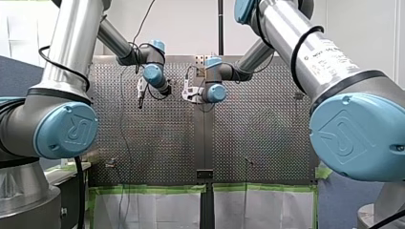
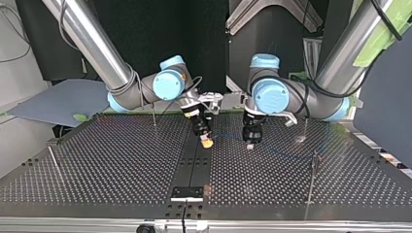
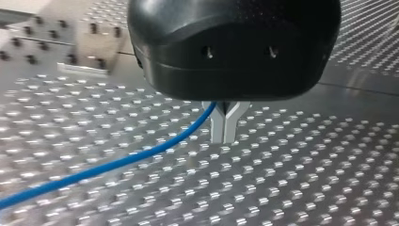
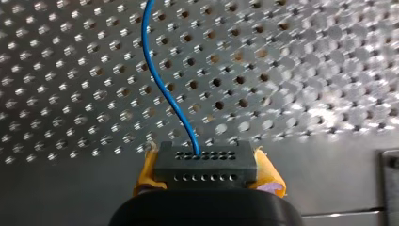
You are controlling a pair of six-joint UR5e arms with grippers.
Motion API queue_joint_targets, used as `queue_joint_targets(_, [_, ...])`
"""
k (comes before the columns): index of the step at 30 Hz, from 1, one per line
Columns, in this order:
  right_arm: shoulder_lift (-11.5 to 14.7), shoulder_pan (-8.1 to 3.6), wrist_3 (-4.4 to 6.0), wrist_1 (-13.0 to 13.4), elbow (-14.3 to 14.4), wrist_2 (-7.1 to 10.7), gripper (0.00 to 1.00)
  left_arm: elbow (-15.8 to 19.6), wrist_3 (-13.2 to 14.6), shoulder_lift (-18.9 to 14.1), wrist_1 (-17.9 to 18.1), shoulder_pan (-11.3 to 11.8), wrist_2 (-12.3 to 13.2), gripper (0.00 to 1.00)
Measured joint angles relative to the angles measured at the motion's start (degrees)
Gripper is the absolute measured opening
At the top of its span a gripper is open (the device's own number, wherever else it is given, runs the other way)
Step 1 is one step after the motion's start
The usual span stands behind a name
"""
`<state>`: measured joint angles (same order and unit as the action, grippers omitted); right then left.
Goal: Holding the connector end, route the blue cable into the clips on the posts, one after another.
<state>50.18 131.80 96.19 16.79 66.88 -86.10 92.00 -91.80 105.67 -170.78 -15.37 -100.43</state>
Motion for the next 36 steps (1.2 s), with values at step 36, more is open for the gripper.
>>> queue_joint_targets(36, [-0.1, -2.73, -3.5, 7.7, 15.2, -3.8, 0.0, 9.6, -1.8, 8.9, 15.4, -7.0, -5.5, 0.02])
